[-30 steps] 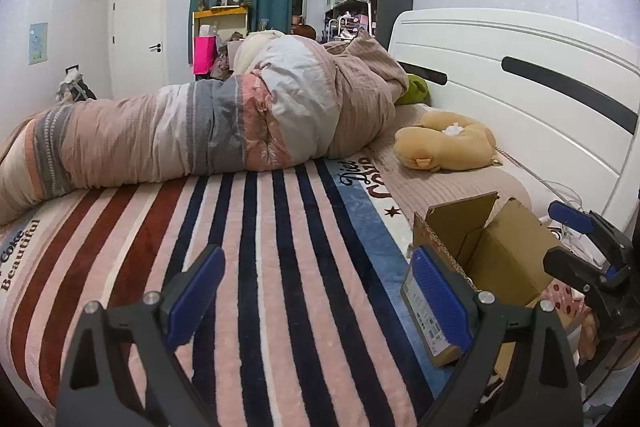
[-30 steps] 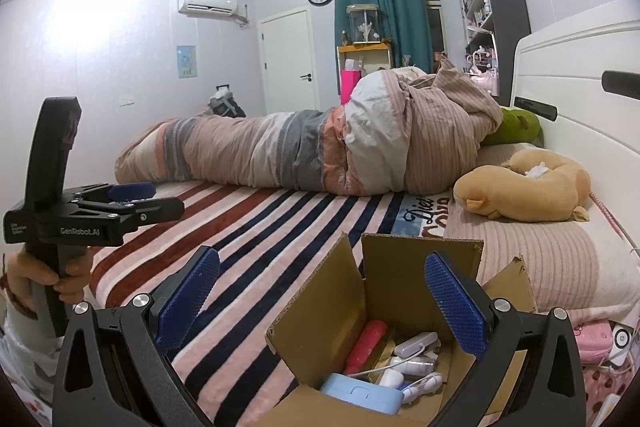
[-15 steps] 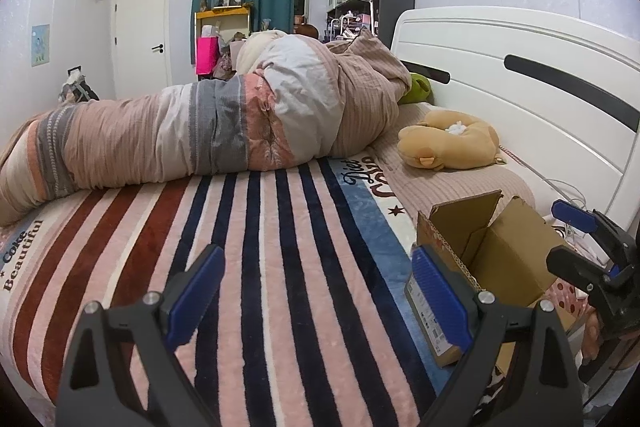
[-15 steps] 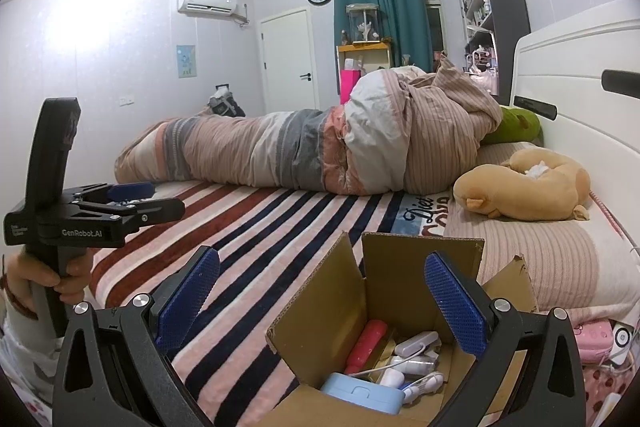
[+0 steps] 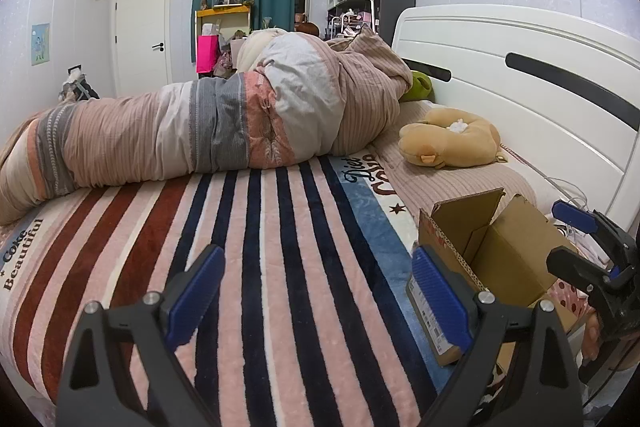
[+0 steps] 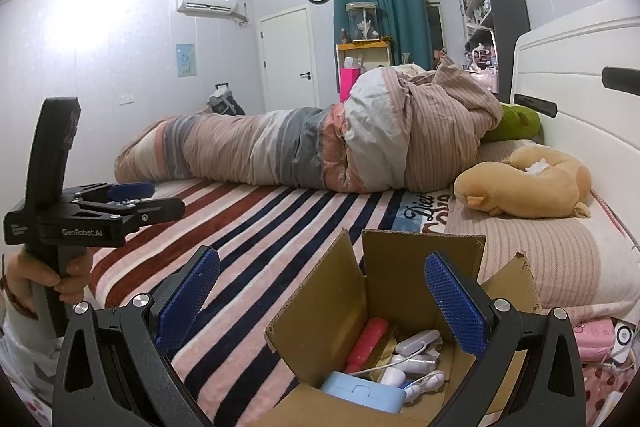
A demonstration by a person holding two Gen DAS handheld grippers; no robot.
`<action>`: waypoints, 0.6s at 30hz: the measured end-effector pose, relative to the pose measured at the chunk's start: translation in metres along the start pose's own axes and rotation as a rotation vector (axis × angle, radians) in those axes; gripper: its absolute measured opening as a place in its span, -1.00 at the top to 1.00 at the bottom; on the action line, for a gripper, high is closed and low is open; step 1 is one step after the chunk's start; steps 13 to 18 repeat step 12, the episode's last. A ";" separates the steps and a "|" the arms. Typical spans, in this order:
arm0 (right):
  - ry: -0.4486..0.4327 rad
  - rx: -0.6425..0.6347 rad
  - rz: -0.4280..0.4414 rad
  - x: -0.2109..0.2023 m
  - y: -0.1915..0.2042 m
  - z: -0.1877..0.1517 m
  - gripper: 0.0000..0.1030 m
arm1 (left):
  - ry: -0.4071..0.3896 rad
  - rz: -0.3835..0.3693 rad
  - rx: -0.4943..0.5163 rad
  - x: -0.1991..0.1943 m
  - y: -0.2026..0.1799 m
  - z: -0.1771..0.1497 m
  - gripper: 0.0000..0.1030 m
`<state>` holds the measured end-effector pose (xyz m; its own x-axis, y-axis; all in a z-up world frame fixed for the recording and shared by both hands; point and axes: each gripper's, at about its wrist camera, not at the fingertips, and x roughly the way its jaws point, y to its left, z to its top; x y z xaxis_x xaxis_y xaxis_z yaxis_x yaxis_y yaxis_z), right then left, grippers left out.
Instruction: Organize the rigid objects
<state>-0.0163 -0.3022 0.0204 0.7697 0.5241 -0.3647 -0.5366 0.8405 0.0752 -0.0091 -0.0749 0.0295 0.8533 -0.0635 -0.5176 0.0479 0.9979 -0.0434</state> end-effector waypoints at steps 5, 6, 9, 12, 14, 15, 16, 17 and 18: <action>0.000 0.001 0.000 0.000 0.000 -0.001 -1.00 | 0.001 0.000 -0.001 0.000 -0.001 0.000 -0.81; 0.000 0.002 -0.001 0.000 0.001 -0.002 -1.00 | 0.001 -0.001 -0.001 0.001 0.000 -0.001 -0.81; 0.000 0.002 -0.001 0.000 0.000 -0.002 -1.00 | 0.002 -0.001 0.000 0.001 0.000 -0.001 -0.81; 0.001 0.003 0.000 0.000 0.000 -0.001 -1.00 | 0.003 0.000 0.000 0.001 -0.001 -0.001 -0.81; 0.001 0.003 0.000 0.000 0.000 -0.001 -1.00 | 0.003 0.000 0.000 0.001 -0.001 -0.001 -0.81; 0.001 0.003 0.000 0.000 0.000 -0.001 -1.00 | 0.003 0.000 0.000 0.001 -0.001 -0.001 -0.81; 0.001 0.003 0.000 0.000 0.000 -0.001 -1.00 | 0.003 0.000 0.000 0.001 -0.001 -0.001 -0.81; 0.001 0.003 0.000 0.000 0.000 -0.001 -1.00 | 0.003 0.000 0.000 0.001 -0.001 -0.001 -0.81; 0.001 0.003 0.000 0.000 0.000 -0.001 -1.00 | 0.003 0.000 0.000 0.001 -0.001 -0.001 -0.81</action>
